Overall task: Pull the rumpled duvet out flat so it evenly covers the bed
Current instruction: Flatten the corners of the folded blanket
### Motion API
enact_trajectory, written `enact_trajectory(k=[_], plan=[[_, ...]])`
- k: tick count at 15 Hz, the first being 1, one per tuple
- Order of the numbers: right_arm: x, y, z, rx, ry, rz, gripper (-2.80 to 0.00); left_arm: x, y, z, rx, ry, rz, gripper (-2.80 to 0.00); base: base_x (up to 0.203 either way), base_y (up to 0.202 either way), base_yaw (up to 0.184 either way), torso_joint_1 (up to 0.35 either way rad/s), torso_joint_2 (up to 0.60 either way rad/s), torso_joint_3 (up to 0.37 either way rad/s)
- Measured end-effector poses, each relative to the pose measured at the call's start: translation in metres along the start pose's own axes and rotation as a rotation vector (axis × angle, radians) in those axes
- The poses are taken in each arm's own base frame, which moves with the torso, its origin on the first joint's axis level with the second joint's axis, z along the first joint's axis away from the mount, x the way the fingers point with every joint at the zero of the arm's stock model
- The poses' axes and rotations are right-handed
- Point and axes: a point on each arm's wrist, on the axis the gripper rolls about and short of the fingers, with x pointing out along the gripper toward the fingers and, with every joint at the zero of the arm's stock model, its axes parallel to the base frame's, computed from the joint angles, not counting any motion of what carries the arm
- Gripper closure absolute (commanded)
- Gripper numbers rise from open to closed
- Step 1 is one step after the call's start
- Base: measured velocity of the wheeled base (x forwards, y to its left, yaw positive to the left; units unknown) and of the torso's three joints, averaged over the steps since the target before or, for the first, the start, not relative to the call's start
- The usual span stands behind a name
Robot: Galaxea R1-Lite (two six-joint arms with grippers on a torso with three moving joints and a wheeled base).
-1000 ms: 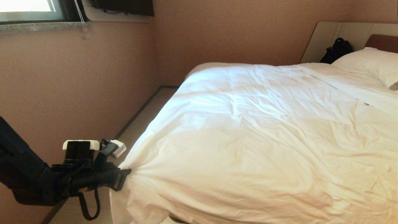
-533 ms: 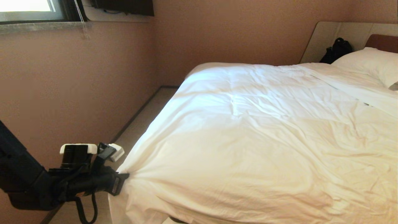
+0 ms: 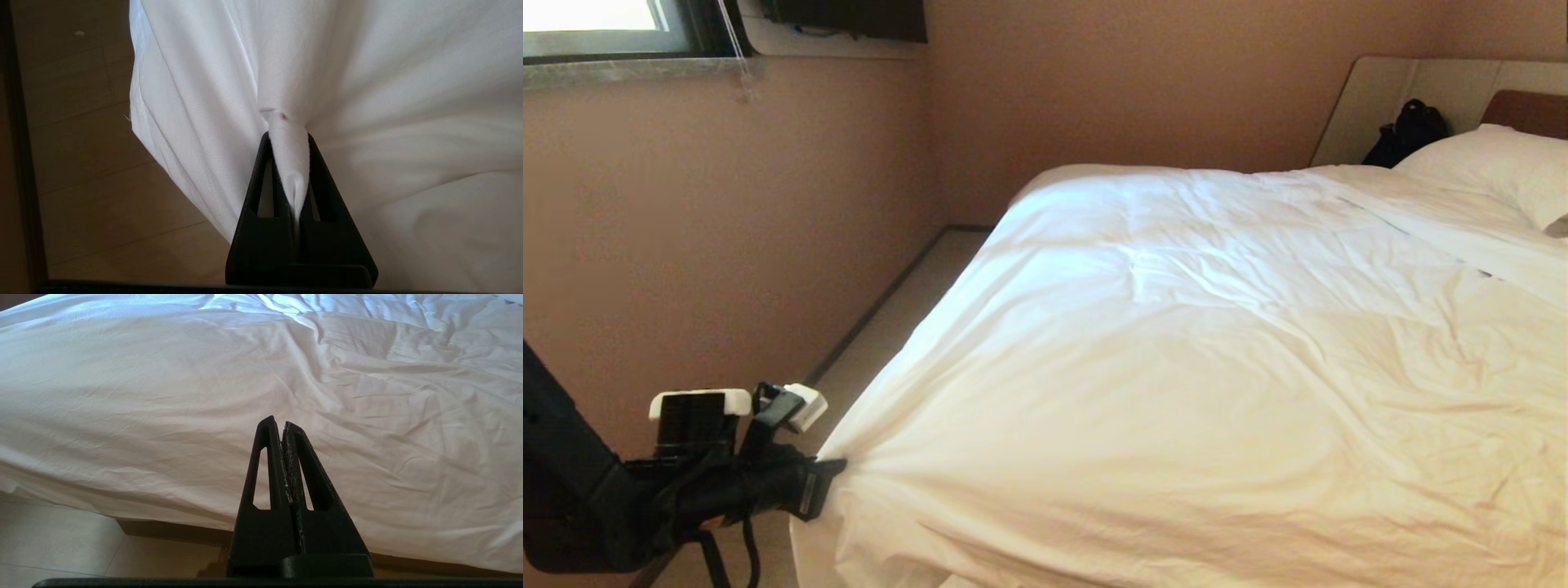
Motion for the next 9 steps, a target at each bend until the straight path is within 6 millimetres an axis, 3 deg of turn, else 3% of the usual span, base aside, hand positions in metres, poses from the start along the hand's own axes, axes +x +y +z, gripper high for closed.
enact_trajectory(k=[9], plan=[[0.0, 0.0, 0.0, 0.0, 0.0, 0.0, 0.0, 0.0038, 0.0005, -0.0033, 0.003, -0.013, 0.004, 0.0, 0.0, 0.0, 0.0, 0.0, 0.0, 0.0]])
